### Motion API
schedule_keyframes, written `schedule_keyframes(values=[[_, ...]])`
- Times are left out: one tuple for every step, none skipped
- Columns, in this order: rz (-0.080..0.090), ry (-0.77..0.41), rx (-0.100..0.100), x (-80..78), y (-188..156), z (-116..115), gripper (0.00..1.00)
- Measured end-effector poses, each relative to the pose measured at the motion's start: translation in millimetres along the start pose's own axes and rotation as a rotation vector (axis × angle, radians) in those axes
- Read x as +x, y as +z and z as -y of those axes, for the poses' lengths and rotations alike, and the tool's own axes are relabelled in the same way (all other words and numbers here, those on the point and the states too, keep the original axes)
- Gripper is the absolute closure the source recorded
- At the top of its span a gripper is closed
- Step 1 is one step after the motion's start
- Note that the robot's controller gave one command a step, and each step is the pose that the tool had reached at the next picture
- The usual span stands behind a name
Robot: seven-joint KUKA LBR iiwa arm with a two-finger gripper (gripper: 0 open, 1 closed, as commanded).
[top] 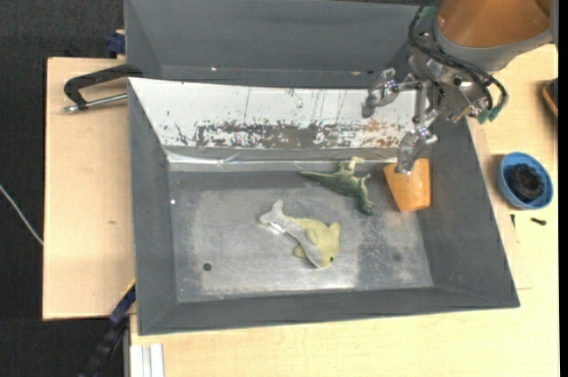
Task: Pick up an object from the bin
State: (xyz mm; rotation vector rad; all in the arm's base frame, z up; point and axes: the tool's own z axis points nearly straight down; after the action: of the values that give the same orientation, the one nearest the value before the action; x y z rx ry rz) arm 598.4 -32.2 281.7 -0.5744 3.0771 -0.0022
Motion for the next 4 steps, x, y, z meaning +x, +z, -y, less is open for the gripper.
schedule_keyframes(values=[[-0.016, 0.253, -0.006, -12.9, 137.7, -34.9, 0.00], [0.000, 0.406, 0.000, 18.0, 206.2, -71.8, 0.00], [0.023, 0.378, 0.003, 56.8, 202.7, -126.5, 0.00], [0.025, 0.284, 0.003, 38.9, 202.7, -172.4, 0.00]])
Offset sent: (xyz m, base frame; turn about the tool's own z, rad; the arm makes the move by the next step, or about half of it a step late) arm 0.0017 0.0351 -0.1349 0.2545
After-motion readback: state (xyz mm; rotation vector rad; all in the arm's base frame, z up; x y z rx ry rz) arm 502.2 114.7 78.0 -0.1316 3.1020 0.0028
